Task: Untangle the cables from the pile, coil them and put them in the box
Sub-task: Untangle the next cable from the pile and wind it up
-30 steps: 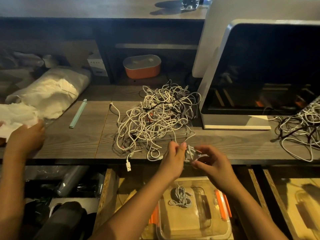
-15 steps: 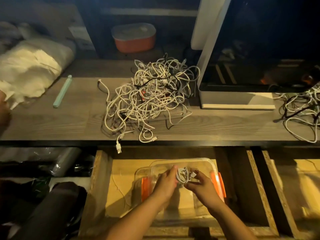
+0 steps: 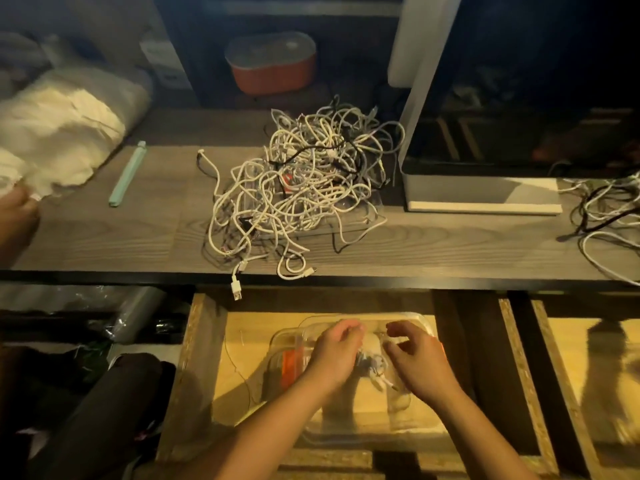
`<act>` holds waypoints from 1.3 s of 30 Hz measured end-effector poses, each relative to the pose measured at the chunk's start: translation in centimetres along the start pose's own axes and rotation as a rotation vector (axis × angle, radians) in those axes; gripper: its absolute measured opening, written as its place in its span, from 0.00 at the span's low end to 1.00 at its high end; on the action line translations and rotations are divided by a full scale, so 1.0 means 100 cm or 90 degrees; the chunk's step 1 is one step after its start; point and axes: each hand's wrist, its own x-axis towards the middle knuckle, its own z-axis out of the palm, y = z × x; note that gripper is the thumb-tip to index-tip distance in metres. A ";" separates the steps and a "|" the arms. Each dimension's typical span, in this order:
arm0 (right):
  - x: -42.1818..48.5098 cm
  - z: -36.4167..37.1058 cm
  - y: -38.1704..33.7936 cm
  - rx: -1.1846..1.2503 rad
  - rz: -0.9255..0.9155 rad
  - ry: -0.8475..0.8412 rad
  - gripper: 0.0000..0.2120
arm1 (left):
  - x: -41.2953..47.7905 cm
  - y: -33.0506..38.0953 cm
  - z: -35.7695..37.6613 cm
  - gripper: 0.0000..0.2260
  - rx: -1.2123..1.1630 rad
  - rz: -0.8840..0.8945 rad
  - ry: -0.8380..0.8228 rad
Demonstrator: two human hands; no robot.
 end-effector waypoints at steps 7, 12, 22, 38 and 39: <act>0.040 -0.046 -0.091 -0.167 -0.193 0.094 0.36 | 0.005 0.076 -0.032 0.17 0.063 0.274 0.148; 0.077 -0.041 -0.098 -0.312 -0.154 0.078 0.25 | 0.021 0.102 -0.049 0.29 0.303 0.396 0.192; 0.065 -0.053 -0.104 -0.281 -0.465 0.305 0.14 | 0.071 0.125 -0.042 0.33 0.442 0.450 0.093; 0.052 -0.081 -0.122 -0.180 -0.045 0.048 0.19 | 0.096 0.145 -0.033 0.13 0.635 0.336 0.209; 0.055 -0.079 -0.119 -0.283 -0.018 -0.016 0.16 | 0.096 0.147 -0.031 0.13 0.651 0.350 0.214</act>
